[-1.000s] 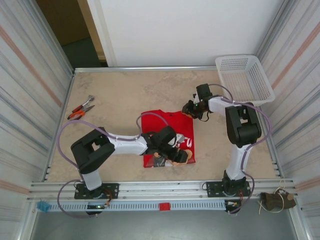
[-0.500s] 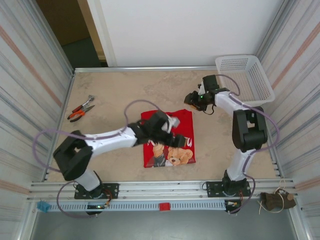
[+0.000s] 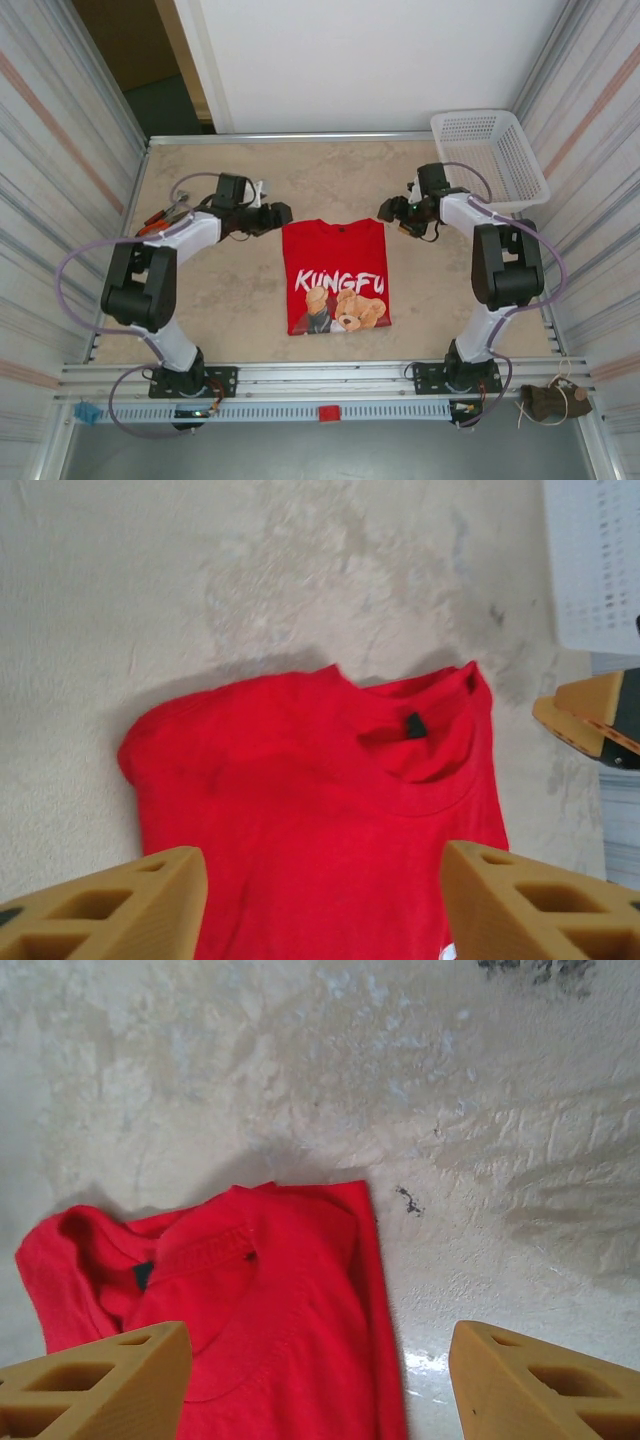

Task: Fold the inside-out t-shirt

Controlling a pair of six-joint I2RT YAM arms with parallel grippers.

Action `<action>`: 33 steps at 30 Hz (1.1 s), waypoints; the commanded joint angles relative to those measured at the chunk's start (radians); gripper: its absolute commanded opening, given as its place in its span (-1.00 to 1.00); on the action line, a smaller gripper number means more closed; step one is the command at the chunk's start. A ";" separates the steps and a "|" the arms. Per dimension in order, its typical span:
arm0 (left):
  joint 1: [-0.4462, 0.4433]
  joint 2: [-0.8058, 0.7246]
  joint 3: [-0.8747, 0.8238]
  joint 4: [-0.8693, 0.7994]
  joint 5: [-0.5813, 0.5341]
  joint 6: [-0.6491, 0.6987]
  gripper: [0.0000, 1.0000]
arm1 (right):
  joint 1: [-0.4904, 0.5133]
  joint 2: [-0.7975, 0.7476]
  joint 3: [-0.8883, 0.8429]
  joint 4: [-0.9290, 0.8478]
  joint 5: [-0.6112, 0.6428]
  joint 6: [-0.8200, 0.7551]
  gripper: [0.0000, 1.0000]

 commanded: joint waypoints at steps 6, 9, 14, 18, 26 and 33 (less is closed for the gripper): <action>0.007 0.097 -0.002 0.046 0.028 0.030 0.39 | 0.002 0.033 -0.036 0.031 -0.015 -0.029 0.34; 0.009 0.104 -0.023 0.052 -0.010 0.037 0.45 | 0.005 0.036 -0.057 0.047 -0.015 -0.027 0.34; 0.015 0.143 -0.041 0.079 -0.005 0.044 0.53 | 0.011 0.050 -0.082 0.073 -0.029 -0.029 0.33; 0.015 0.176 -0.035 0.099 0.007 0.040 0.56 | 0.035 0.068 -0.084 0.085 -0.036 -0.032 0.32; -0.033 0.247 0.026 0.094 0.052 0.028 0.56 | 0.111 0.106 -0.075 0.135 -0.054 -0.005 0.29; -0.106 0.251 0.024 0.111 0.028 0.002 0.56 | 0.138 0.125 -0.070 0.165 -0.050 0.026 0.28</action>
